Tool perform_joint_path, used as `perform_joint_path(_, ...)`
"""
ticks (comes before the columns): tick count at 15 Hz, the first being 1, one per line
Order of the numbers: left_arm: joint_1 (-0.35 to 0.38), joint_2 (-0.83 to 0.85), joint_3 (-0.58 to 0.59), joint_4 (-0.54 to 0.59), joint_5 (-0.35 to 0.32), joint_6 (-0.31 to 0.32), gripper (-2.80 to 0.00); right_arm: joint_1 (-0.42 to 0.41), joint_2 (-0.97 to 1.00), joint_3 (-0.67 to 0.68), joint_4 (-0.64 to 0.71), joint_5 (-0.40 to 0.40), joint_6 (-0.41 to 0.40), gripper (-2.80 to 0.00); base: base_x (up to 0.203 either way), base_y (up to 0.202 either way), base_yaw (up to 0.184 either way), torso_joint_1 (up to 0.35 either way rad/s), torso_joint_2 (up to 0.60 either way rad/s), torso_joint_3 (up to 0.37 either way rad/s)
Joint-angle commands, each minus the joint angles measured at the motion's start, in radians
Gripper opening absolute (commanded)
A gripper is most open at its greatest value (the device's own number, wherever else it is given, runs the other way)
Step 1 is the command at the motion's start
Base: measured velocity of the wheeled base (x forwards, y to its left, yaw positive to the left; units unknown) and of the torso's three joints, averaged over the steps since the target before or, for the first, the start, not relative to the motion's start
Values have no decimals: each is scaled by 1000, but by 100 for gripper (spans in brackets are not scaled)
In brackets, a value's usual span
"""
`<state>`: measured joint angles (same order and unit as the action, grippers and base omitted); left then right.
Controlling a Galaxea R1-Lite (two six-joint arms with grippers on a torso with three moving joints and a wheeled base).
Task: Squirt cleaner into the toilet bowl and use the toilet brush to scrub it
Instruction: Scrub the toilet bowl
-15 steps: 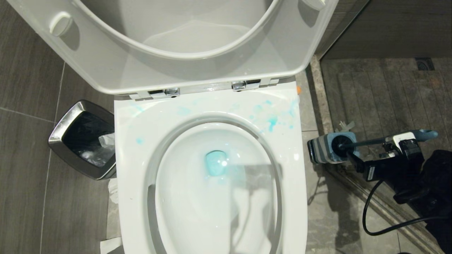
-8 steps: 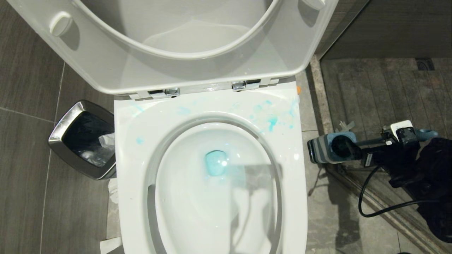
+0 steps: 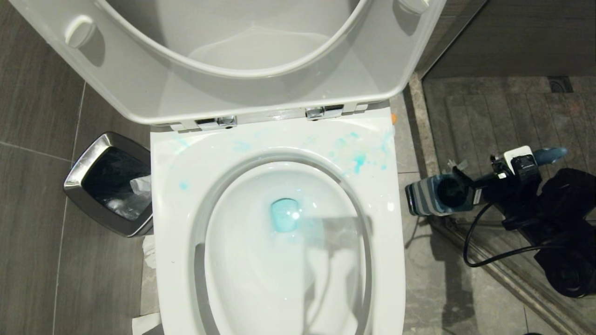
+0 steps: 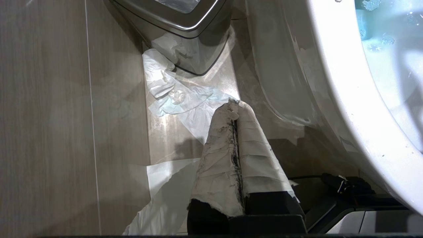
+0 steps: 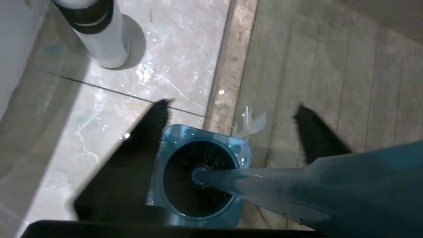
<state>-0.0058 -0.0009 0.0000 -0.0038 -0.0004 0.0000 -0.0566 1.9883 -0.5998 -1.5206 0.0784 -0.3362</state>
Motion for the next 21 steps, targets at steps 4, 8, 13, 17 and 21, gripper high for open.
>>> perform_joint_path(4,0,1,0,-1,0,0,-280,8,-31,11,-9,4,-3,-280,0,0,0,0,0,0)
perform_joint_path(8,0,1,0,1,0,0,-280,8,-45,15,-9,4,0,-280,0,0,0,0,0,0)
perform_joint_path(13,0,1,0,1,0,0,-280,12,-62,43,-9,4,-1,-280,0,0,0,0,0,0)
perform_joint_path(17,0,1,0,-1,0,0,-280,12,-116,140,-9,7,-4,-280,0,0,0,0,0,0)
perform_joint_path(21,0,1,0,-1,0,0,-280,12,-242,230,-9,3,-1,-280,0,0,0,0,0,0)
